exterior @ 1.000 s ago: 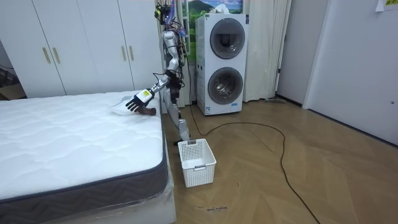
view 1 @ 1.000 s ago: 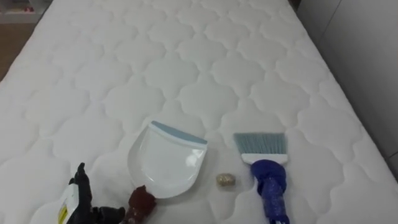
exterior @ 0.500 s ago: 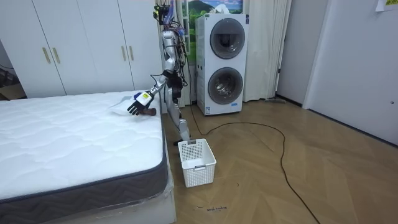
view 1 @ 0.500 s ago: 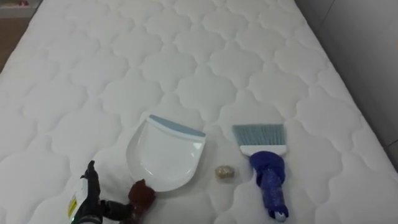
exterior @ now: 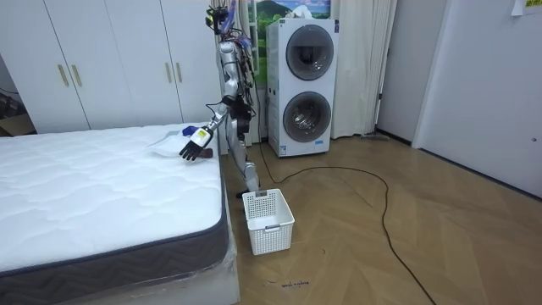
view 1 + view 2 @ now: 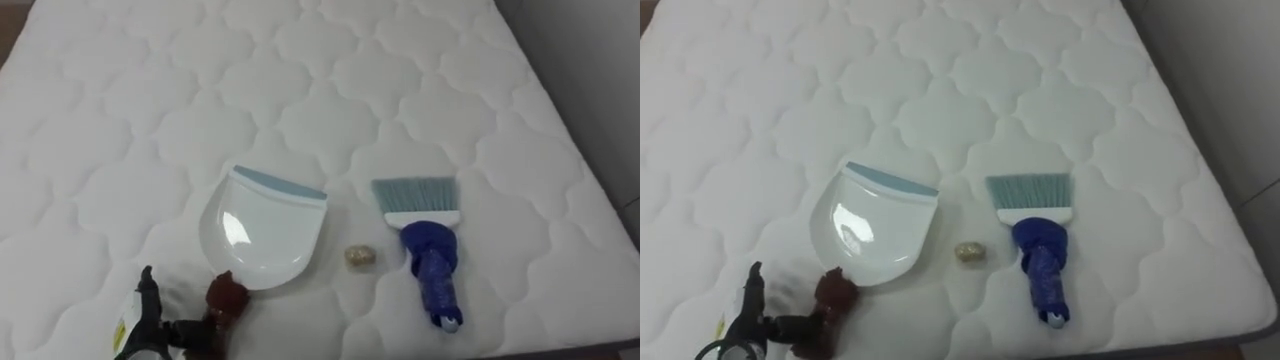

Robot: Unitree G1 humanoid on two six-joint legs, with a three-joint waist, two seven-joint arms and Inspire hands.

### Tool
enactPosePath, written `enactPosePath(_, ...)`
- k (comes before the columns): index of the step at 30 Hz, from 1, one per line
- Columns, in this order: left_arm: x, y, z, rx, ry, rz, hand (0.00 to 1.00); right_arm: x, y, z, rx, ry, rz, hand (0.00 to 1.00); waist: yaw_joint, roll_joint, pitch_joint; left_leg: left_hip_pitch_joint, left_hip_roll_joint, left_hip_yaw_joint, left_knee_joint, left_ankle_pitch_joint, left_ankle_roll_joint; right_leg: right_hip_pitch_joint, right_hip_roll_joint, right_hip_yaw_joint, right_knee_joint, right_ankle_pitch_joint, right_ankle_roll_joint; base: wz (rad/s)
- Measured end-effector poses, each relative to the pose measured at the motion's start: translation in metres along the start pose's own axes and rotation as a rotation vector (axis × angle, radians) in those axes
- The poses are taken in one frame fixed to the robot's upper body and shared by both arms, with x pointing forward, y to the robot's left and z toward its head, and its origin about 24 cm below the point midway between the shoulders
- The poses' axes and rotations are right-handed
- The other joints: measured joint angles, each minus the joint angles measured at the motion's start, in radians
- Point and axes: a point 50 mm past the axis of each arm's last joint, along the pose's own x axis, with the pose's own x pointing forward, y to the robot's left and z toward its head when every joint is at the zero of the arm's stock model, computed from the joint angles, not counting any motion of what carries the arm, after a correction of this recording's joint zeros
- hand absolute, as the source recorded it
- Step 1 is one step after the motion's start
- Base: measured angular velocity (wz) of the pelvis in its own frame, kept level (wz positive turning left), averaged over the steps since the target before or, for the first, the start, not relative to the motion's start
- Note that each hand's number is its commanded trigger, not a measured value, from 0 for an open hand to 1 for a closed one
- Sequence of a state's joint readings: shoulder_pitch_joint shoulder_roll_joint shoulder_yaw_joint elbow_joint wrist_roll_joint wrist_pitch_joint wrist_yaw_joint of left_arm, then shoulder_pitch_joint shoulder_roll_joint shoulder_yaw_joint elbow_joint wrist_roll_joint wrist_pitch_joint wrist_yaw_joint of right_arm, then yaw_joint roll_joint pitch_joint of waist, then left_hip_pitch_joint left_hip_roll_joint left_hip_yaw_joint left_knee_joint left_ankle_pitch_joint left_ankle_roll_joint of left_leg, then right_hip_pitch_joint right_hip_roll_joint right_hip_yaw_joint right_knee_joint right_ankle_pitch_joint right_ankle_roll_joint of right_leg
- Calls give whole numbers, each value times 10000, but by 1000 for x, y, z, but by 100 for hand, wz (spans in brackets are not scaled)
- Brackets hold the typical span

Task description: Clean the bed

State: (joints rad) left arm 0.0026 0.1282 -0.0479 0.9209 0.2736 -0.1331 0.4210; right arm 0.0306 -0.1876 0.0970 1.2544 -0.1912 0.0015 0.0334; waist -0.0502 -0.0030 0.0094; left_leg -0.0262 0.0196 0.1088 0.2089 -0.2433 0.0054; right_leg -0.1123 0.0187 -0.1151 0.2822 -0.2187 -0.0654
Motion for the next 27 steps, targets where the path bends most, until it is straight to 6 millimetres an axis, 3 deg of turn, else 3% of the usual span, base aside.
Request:
enactPosePath(8, 4, -7, 11, 93, -300, -209, 0, 1, -3, 12, 160, -410, -115, 0, -16, -6, 36, -309, 40, -14, 155, 2, -3, -256, -8, -17, 104, 22, -27, 0)
enactPosePath(14, 5, -11, 15, -157, -335, -367, 0, 2, -5, 18, 23, -488, -75, 0, -9, 12, 152, -524, 42, -12, 296, 1, -2, -373, -10, -11, 83, 117, -19, 1)
enactPosePath(27, 7, -10, 20, -403, -359, -338, 0, 3, -6, 19, 195, -428, -45, 0, -27, 33, 162, -793, 46, -13, 514, 11, -1, -548, -4, -61, 85, 181, -57, 0)
